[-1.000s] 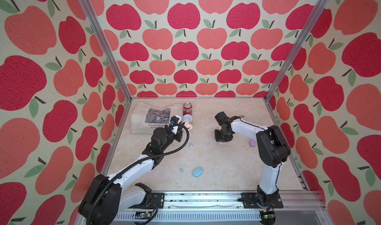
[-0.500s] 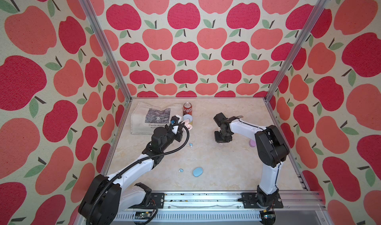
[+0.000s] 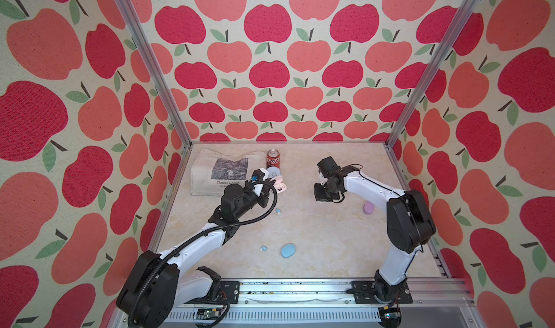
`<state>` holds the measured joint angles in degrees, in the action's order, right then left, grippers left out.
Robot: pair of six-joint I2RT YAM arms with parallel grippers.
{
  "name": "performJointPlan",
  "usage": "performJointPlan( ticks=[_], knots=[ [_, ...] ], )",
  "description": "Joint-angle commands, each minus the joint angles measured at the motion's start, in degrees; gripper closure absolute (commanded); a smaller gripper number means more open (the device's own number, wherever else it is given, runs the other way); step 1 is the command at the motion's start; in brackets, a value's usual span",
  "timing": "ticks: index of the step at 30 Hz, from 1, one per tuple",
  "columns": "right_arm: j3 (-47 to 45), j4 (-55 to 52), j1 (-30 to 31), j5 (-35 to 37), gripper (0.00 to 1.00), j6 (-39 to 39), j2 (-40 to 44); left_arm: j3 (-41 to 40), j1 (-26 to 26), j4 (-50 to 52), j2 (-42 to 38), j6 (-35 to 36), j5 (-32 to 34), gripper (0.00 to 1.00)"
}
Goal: Insert wireless bluetooth earbuds into charging case
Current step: Pick up the wireless bluetooth earbud from the center of the table, then insert the wireless bluetooth earbud into the charging case.
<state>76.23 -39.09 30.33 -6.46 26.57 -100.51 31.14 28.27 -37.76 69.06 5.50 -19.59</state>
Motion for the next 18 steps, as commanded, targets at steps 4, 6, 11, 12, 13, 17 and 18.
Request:
performJointPlan(
  ticks=[4,6,11,12,13,17,18],
  knots=[
    [4.34,4.93,-3.16,-24.03,0.94,-1.73,11.03,1.29,1.06,-7.35,5.93,-0.56,-9.87,1.0],
    [4.54,6.33,-3.2,-29.42,0.94,-1.22,12.78,2.52,1.48,-8.24,7.61,-1.04,-11.4,1.0],
    [1.65,13.48,-2.98,-40.5,0.94,3.15,15.14,5.43,2.73,-9.67,10.77,-2.46,-13.78,1.0],
    [1.03,14.65,-2.72,-41.73,0.94,3.69,15.26,5.72,2.92,-9.79,11.15,-2.63,-13.97,1.0],
    [0.48,15.81,-2.41,-42.9,0.94,4.07,15.44,6.16,3.15,-9.8,11.51,-2.82,-14.23,1.0],
    [-1.14,18.35,-0.84,-45.34,0.94,4.22,15.67,7.32,3.56,-10.23,12.31,-4.44,-15.16,1.0],
    [-1.29,18.46,-0.57,-45.52,0.94,4.07,15.61,7.6,3.63,-10.15,12.37,-4.69,-15.26,1.0]
  ],
)
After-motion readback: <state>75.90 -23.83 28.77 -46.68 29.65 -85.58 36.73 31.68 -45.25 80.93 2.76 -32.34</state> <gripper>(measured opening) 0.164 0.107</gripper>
